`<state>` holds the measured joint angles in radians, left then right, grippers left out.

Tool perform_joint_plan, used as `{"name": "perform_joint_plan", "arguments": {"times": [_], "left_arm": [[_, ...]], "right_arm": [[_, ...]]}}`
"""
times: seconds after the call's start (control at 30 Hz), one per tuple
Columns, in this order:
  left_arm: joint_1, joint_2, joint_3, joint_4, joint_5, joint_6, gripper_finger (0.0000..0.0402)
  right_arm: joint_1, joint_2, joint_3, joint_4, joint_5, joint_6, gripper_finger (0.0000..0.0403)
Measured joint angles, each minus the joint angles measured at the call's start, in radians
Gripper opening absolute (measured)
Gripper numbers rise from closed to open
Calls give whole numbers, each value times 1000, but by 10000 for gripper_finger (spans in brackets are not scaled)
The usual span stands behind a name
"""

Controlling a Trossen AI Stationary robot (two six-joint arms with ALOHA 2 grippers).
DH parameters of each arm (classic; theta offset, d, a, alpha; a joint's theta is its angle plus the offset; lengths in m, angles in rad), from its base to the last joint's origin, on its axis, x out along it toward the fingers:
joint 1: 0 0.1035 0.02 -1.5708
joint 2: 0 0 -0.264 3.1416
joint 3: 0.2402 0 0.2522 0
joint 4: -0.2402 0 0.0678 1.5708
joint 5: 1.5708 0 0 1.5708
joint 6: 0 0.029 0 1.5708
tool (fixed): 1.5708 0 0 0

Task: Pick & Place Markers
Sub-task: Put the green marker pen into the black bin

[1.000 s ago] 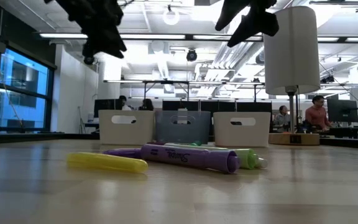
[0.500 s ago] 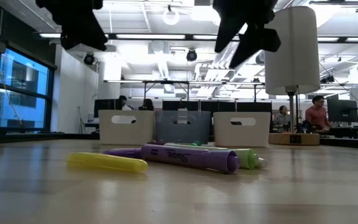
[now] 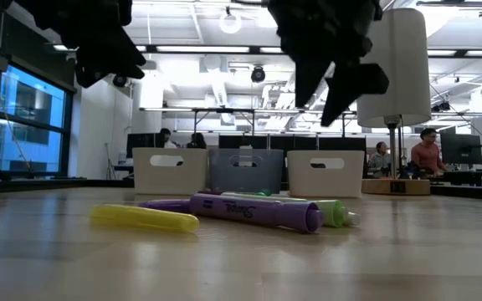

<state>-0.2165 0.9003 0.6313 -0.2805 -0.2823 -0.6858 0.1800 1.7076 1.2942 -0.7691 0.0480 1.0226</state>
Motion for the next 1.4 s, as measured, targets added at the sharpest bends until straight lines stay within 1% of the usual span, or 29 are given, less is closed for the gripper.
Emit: {"name": "perform_joint_plan", "arguments": {"times": [0.33, 0.43, 0.7, 0.87, 1.17, 1.4], "left_arm": [[0, 0, -2, 0, -11, 0, 111], [0, 0, -2, 0, -10, 0, 111], [0, 0, -2, -2, 12, 2, 111], [0, 1, -2, -5, 19, 4, 111], [0, 1, -2, -7, 41, 34, 111], [0, 1, -2, -7, 40, 43, 111]], "right_arm": [[59, 147, 0, 26, -131, 101, 249], [78, 173, 0, 43, -133, 143, 249], [110, 229, 0, 184, -137, 235, 249], [110, 253, 0, 184, -132, 264, 235], [110, 295, 4, 195, -123, 261, 195], [108, 305, 5, 126, -88, 264, 172]]}}
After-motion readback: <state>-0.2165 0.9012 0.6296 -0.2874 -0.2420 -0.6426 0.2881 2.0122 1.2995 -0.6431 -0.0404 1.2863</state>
